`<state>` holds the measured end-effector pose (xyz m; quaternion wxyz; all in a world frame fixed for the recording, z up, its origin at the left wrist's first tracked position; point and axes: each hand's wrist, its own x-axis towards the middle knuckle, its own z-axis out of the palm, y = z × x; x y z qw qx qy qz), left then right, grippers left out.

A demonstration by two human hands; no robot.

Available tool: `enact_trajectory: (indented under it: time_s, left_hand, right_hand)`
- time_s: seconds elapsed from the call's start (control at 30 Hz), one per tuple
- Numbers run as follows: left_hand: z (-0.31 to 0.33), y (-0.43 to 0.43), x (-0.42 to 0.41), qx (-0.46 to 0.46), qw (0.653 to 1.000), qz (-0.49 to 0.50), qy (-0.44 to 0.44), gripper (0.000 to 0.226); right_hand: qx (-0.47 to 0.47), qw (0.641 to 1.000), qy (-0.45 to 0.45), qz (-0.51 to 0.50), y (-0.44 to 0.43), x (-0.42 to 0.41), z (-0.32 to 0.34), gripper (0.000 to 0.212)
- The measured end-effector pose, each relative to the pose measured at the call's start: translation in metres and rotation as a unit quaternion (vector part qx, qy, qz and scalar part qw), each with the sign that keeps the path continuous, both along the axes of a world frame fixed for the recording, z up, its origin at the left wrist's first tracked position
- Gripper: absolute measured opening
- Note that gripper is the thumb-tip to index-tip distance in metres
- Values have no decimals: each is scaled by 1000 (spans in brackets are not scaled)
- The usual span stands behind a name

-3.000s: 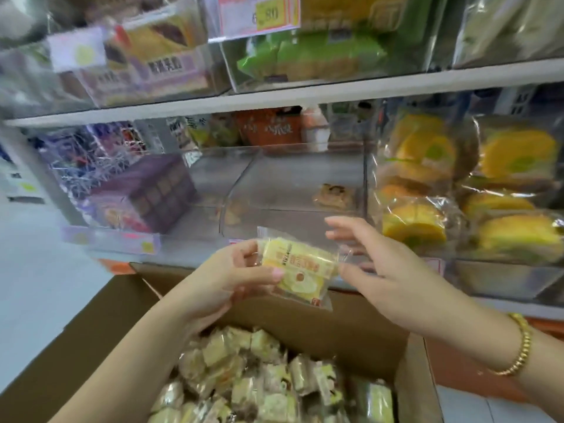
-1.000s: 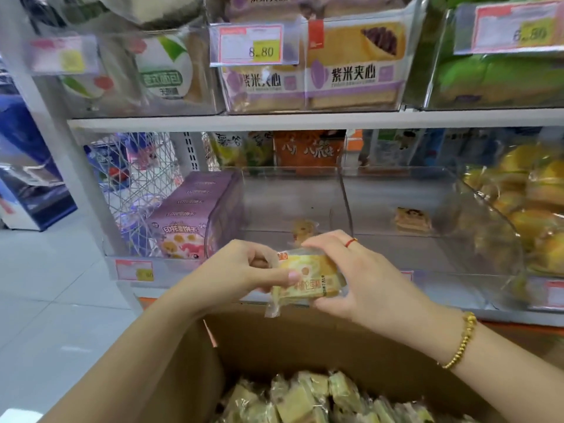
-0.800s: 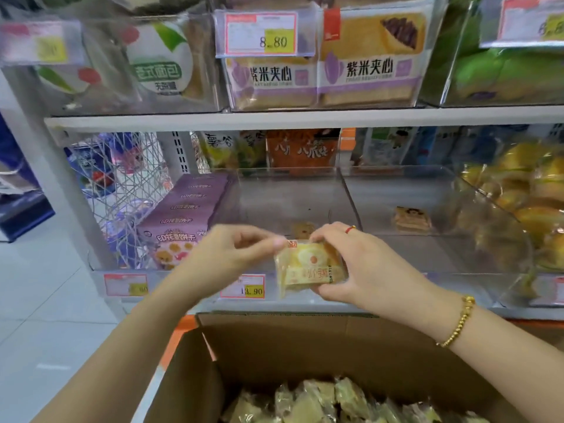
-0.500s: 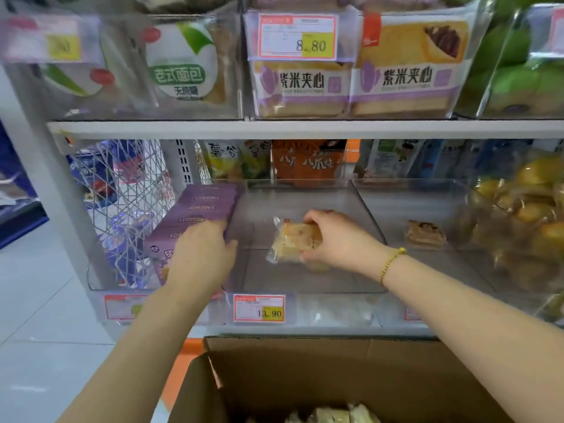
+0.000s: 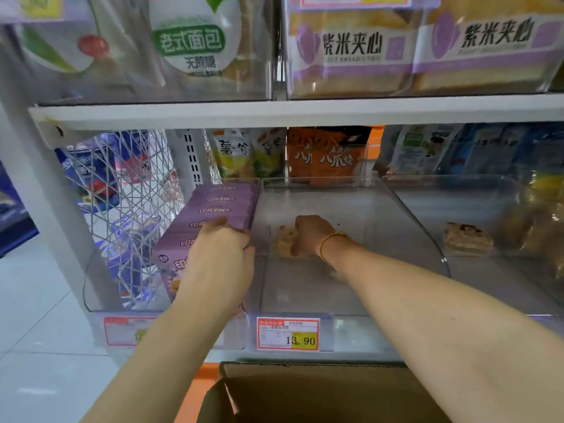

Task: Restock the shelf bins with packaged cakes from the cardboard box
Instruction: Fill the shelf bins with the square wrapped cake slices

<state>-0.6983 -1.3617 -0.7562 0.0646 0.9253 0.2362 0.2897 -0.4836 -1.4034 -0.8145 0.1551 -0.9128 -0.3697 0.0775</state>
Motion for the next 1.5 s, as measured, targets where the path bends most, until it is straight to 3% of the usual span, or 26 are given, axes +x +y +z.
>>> enact_trajectory:
  time_s: [0.23, 0.43, 0.7, 0.83, 0.93, 1.03, 1.07, 1.17, 1.33, 1.5]
  left_hand:
    - [-6, 9, 0, 18, 1000, -12, 20, 9]
    - [-6, 7, 1, 38, 999, -18, 19, 12]
    - [0, 2, 0, 36, 997, 2, 62, 21]
    - [4, -1, -1, 45, 997, 3, 63, 19]
    - [7, -2, 0, 52, 995, 7, 81, 19]
    - [8, -3, 1, 55, 995, 11, 84, 19]
    - [8, -4, 1, 60, 994, 13, 90, 19]
    - [7, -4, 1, 70, 993, 6, 92, 19]
    - [4, -3, 1, 78, 993, 16, 92, 22]
    - [6, -3, 1, 88, 990, 18, 109, 24]
  right_hand:
    - [108, 994, -13, 1, 3, 1, -5, 65]
    - [93, 995, 8, 21, 0, 4, -6, 44]
    - [127, 989, 79, -8, -10, 4, -6, 58]
    - [159, 975, 132, -83, -20, 16, 6, 38]
    - [60, 985, 98, -127, -29, 32, 23, 17]
    - [-171, 984, 26, -42, -45, 28, 46, 24]
    - [-240, 971, -8, -1, -50, 28, 48, 31]
    - [-403, 911, -36, 84, -61, 21, 53, 82]
    - [-393, 906, 6, 154, -63, 17, 45, 109]
    - [-390, 901, 14, 189, -60, 2, 53, 89]
